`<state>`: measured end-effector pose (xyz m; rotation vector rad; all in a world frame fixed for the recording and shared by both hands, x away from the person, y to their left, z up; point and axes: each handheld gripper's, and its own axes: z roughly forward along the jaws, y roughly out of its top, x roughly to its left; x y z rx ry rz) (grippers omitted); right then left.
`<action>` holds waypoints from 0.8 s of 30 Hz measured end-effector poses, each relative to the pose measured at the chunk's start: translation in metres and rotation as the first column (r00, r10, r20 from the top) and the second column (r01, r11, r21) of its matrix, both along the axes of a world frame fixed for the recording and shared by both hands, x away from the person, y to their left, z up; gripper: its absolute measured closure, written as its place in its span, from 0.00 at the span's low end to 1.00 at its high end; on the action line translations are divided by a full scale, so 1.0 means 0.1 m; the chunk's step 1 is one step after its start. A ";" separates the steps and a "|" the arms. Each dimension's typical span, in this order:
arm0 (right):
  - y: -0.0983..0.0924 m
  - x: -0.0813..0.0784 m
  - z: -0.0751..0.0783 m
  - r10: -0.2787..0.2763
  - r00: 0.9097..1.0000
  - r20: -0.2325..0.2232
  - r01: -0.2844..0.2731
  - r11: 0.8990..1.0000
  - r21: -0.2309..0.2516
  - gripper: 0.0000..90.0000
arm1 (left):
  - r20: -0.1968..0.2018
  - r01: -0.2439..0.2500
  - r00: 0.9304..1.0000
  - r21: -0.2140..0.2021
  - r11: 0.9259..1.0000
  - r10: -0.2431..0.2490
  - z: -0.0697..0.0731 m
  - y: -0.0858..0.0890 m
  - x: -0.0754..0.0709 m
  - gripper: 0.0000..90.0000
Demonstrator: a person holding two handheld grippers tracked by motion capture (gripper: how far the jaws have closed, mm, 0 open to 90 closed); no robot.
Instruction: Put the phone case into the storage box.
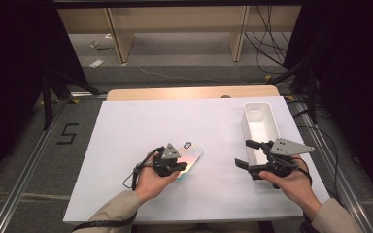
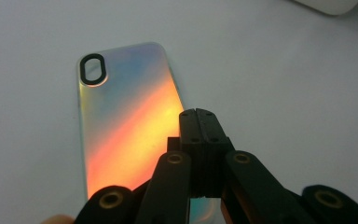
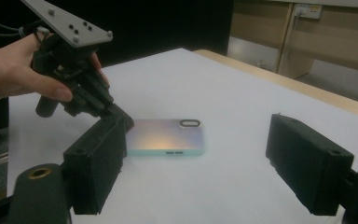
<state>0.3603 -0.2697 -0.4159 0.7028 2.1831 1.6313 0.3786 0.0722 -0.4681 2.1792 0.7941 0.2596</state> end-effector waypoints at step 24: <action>-0.01 0.00 -0.01 -0.006 1.000 -0.004 0.006 1.000 0.000 0.23 | -0.046 0.071 0.997 0.089 0.993 -0.067 -0.14 -0.15 -0.07 1.00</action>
